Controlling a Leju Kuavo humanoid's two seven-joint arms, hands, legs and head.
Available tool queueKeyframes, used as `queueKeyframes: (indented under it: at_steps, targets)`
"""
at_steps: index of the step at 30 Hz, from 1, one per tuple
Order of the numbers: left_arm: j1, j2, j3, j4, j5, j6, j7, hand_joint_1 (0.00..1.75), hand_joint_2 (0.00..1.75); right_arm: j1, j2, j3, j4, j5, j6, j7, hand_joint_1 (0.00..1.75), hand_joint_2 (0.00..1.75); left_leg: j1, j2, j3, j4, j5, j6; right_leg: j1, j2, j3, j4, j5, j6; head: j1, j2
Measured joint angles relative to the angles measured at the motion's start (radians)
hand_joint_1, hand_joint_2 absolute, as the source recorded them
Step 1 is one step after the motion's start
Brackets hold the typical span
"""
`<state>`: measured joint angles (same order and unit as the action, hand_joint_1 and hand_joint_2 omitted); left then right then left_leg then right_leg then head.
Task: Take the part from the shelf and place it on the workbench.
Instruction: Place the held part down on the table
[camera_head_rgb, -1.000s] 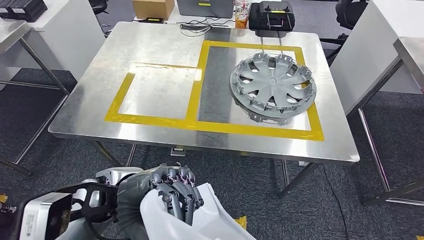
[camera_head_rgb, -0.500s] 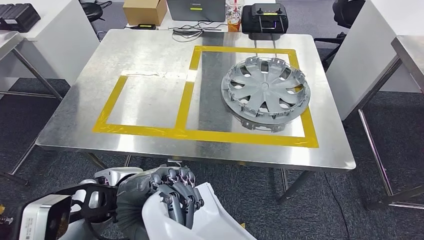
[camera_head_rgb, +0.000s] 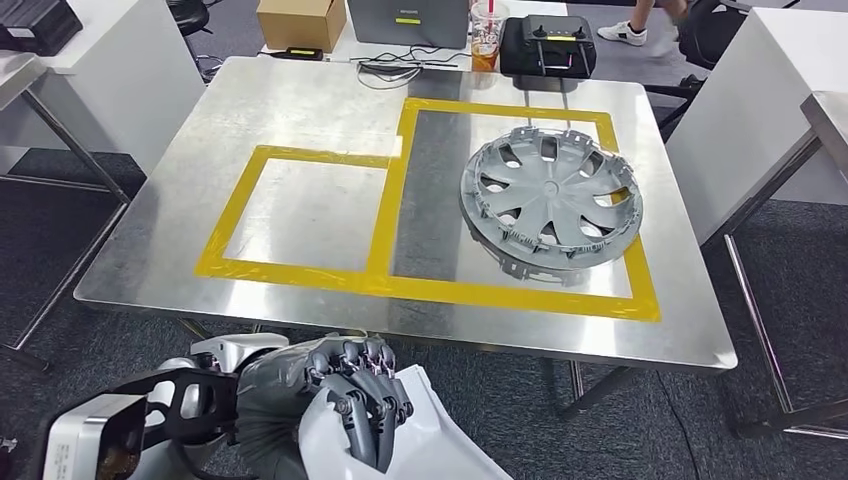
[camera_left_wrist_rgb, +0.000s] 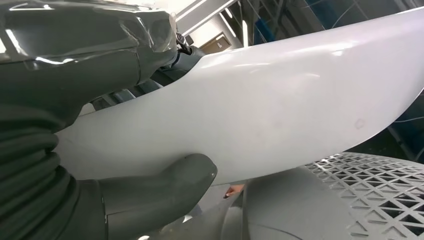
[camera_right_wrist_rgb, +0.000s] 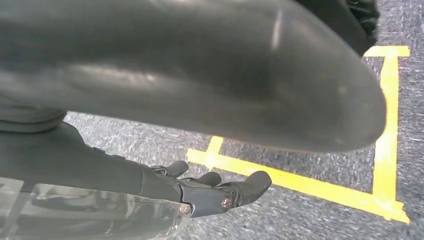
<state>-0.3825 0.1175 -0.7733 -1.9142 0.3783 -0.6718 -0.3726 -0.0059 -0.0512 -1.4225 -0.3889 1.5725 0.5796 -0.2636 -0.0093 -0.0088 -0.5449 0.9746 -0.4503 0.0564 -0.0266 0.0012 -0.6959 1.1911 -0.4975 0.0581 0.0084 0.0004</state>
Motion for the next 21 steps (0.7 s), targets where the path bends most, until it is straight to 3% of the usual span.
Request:
queueKeyframes:
  at_steps: [1, 3, 5, 8, 9, 11, 12, 13, 14, 16, 17, 19, 21]
  targets:
    - [0.0, 0.0, -0.001, 0.0, 0.0, 0.0, 0.0, 1.75, 1.75, 0.0, -0.001, 0.0, 0.0, 0.0, 0.0, 0.0, 0.0, 0.0, 0.0, 0.0, 0.007, 0.003, -0.009, -0.005, -0.002, -0.002, 0.03, -0.076, 0.037, 0.008, 0.001, 0.0]
    - [-0.001, 0.0, -0.001, 0.0, -0.001, 0.0, 0.001, 1.75, 1.75, -0.001, -0.002, 0.0, 0.002, 0.0, -0.001, 0.0, 0.0, 0.0, -0.005, -0.001, 0.014, 0.013, -0.028, -0.015, -0.001, -0.003, 0.075, -0.175, 0.076, -0.002, 0.002, 0.0]
    - [-0.002, 0.0, -0.002, -0.001, -0.004, 0.002, 0.002, 1.75, 1.75, -0.001, -0.003, 0.0, 0.005, 0.0, -0.002, 0.0, 0.0, 0.0, -0.008, 0.0, 0.016, 0.019, -0.04, -0.023, 0.003, -0.001, 0.085, -0.188, 0.073, -0.026, 0.002, 0.0]
    - [-0.004, 0.001, -0.004, -0.008, -0.018, 0.013, 0.003, 1.75, 1.75, -0.001, -0.003, 0.0, 0.011, 0.0, -0.011, -0.002, 0.0, 0.0, 0.0, 0.003, 0.001, 0.057, -0.067, -0.039, -0.001, 0.0, 0.096, -0.188, 0.063, -0.047, 0.001, 0.0]
    - [-0.005, 0.002, -0.005, -0.012, -0.022, 0.019, 0.003, 1.75, 1.75, -0.001, -0.003, 0.0, 0.013, 0.0, -0.016, -0.005, 0.0, 0.0, 0.003, 0.003, -0.024, 0.106, -0.088, -0.046, -0.002, 0.001, 0.102, -0.189, 0.059, -0.053, 0.0, 0.0]
    - [-0.006, 0.004, -0.008, -0.02, -0.029, 0.029, 0.003, 1.75, 1.75, -0.001, -0.004, 0.0, 0.016, 0.0, -0.021, -0.01, 0.0, 0.0, 0.009, 0.004, -0.106, 0.251, -0.138, -0.056, -0.001, 0.001, 0.112, -0.189, 0.049, -0.061, -0.002, 0.0]
    - [-0.005, 0.006, -0.01, -0.023, -0.031, 0.032, 0.004, 1.75, 1.75, -0.001, -0.004, 0.001, 0.018, 0.0, -0.022, -0.012, 0.0, 0.0, 0.011, 0.004, -0.147, 0.308, -0.149, -0.058, 0.0, 0.001, 0.118, -0.189, 0.044, -0.063, -0.002, 0.0]
    - [-0.005, 0.007, -0.012, -0.025, -0.033, 0.034, 0.004, 1.75, 1.75, -0.001, -0.004, 0.001, 0.02, 0.0, -0.022, -0.012, 0.0, 0.0, 0.012, 0.004, -0.172, 0.332, -0.14, -0.058, 0.001, 0.001, 0.124, -0.189, 0.038, -0.063, -0.002, 0.0]
    - [-0.005, 0.009, -0.014, -0.028, -0.033, 0.034, 0.005, 1.75, 1.75, -0.001, -0.004, 0.001, 0.022, 0.0, -0.022, -0.013, 0.0, 0.0, 0.013, 0.004, -0.177, 0.314, -0.11, -0.055, 0.002, 0.002, 0.133, -0.189, 0.032, -0.062, -0.002, 0.0]
    - [-0.006, 0.01, -0.015, -0.034, -0.033, 0.035, 0.005, 1.75, 1.75, -0.002, -0.003, 0.001, 0.024, 0.0, -0.023, -0.013, 0.0, 0.0, 0.009, 0.004, -0.133, 0.18, -0.015, -0.041, 0.005, 0.005, 0.152, -0.19, 0.019, -0.06, -0.002, 0.0]
    - [-0.007, 0.011, -0.016, -0.037, -0.033, 0.036, 0.005, 1.75, 1.75, -0.002, -0.003, 0.002, 0.025, 0.0, -0.023, -0.013, 0.0, 0.0, 0.005, 0.005, -0.105, 0.113, 0.017, -0.032, 0.008, 0.005, 0.16, -0.191, 0.013, -0.057, -0.001, 0.0]
    - [-0.01, 0.012, -0.016, -0.041, -0.034, 0.039, 0.007, 1.75, 1.75, -0.003, -0.003, 0.003, 0.028, 0.0, -0.025, -0.014, 0.0, 0.0, -0.003, 0.006, -0.073, 0.045, 0.036, -0.019, 0.009, 0.005, 0.165, -0.192, 0.006, -0.05, 0.0, 0.0]
    - [-0.013, 0.015, -0.017, -0.047, -0.037, 0.049, 0.011, 1.75, 1.75, -0.004, -0.003, 0.003, 0.031, 0.0, -0.029, -0.014, 0.0, 0.0, -0.005, 0.006, -0.064, 0.033, 0.031, -0.014, 0.01, 0.004, 0.167, -0.198, 0.003, -0.04, 0.0, 0.0]
